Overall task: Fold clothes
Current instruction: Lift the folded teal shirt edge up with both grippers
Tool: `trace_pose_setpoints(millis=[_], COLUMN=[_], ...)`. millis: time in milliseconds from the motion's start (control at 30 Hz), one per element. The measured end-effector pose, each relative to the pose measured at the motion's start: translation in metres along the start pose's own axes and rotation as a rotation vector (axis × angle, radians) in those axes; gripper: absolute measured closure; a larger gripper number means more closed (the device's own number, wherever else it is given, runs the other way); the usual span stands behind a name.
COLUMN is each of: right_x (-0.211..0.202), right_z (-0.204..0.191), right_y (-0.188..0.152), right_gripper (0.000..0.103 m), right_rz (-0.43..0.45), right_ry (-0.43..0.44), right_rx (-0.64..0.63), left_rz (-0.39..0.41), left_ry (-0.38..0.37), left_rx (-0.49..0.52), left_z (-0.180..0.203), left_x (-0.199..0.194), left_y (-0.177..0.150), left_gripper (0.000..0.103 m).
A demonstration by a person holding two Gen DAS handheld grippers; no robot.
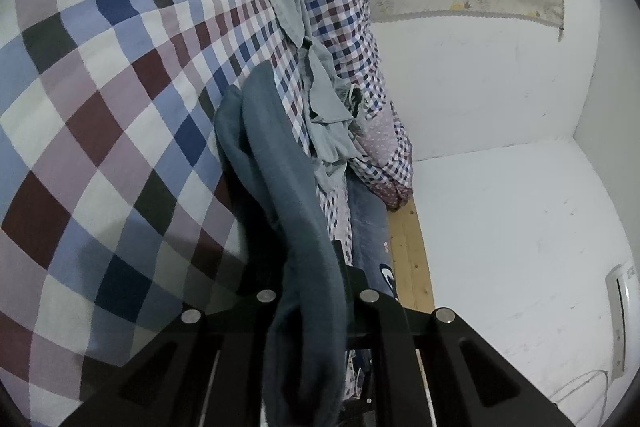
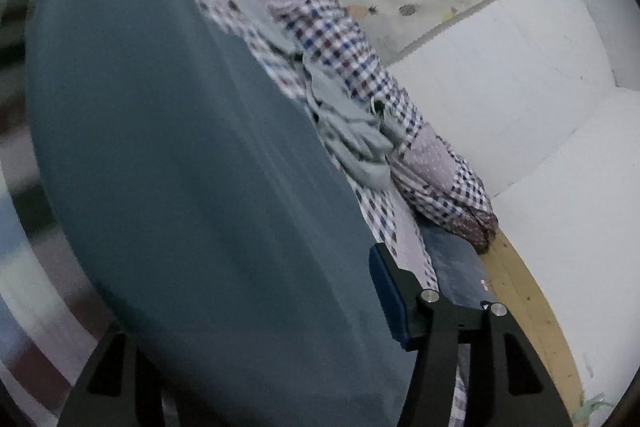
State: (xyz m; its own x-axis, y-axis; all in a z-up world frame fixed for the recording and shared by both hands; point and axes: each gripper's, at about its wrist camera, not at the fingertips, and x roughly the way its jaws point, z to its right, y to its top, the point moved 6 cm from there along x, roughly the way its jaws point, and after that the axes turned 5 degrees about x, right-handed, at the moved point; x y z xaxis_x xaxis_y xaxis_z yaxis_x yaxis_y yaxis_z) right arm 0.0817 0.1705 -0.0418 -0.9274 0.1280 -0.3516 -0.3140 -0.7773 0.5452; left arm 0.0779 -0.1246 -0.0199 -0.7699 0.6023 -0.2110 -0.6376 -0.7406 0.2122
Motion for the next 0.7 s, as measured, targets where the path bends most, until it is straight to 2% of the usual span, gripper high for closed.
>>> trace_pose_setpoints(millis=[267,433,500,700], right_x=[0.008,0.003,0.003,0.005], right_z=[0.036,0.062,0.069,0.090], right_y=[-0.063,-0.091,-0.099,-0.124], right_gripper=[0.043,0.043,0.042,0.043], right_rz=[-0.099,-0.117,-0.119,-0.174], right_ry=[-0.065,-0.101,-0.143,-0.159], right_rx=[-0.082,-0.125,-0.169,-0.134], left_rz=[-0.002,-0.010,-0.011,-0.007], left_ry=[0.024,0.042,0.051,0.071], left_rx=[-0.004,-0.001,0.005,0.014], left_z=[-0.003,-0.008,-0.010,-0.015], left_x=[-0.005,-0.004,-0.004,-0.004], left_y=[-0.001,-0.001,-0.002,-0.003], left_gripper=[0.094,0.094,0.094,0.094])
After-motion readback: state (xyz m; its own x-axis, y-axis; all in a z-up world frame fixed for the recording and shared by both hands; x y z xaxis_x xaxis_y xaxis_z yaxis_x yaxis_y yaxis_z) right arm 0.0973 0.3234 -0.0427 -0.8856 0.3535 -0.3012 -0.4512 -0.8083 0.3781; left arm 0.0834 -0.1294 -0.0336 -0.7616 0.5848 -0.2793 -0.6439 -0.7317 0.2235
